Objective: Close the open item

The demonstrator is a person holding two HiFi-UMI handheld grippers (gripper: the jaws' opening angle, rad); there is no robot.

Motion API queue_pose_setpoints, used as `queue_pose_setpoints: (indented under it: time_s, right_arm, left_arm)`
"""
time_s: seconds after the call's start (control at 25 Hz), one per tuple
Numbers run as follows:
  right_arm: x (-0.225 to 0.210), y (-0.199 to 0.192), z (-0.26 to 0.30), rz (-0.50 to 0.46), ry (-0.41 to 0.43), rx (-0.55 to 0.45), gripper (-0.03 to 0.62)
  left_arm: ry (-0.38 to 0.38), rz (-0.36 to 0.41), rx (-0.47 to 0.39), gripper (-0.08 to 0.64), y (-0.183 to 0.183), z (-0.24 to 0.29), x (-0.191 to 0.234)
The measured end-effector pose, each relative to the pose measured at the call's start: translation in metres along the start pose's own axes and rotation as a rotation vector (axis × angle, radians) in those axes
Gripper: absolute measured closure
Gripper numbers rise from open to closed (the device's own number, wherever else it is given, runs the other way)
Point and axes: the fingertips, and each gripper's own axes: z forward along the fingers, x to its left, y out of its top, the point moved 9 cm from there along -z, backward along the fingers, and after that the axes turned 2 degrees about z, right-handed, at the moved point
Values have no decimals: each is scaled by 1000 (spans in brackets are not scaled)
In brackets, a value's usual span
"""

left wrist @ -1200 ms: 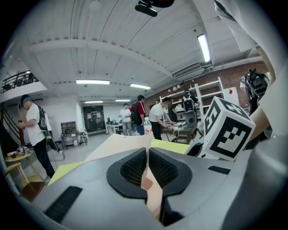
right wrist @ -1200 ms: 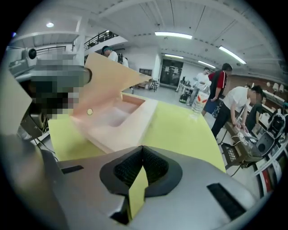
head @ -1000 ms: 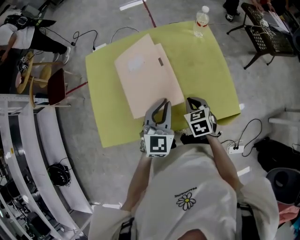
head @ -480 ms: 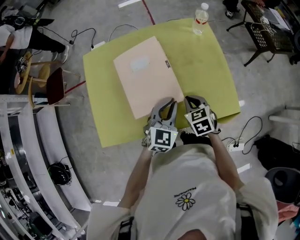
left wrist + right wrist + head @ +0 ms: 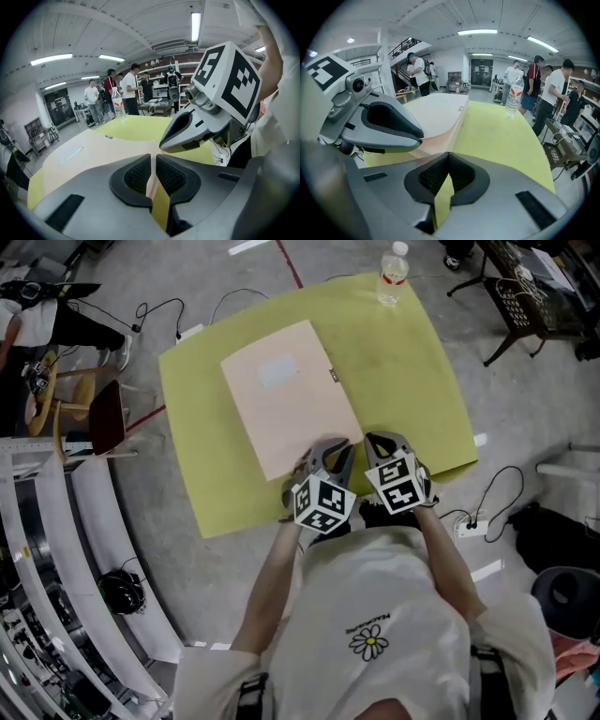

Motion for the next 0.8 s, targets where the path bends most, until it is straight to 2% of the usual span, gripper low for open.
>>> queue_pose_setpoints:
  time_s: [0.12, 0.32, 0.56, 0.8]
  right_arm:
    - [-2, 0, 1, -16, -9, -8, 580]
    - [-3, 2, 1, -26, -11, -15, 580]
    - [-2, -4, 0, -41, 0, -2, 580]
    - [-16, -5, -8, 30, -25, -22, 580]
  left_arm:
    - [-33, 12, 59, 517, 3, 6, -1]
    - [-92, 147, 177, 514, 11, 14, -2]
    - [-177, 131, 234, 514, 14, 17, 3]
    - [-317, 123, 295, 510, 20, 25, 16]
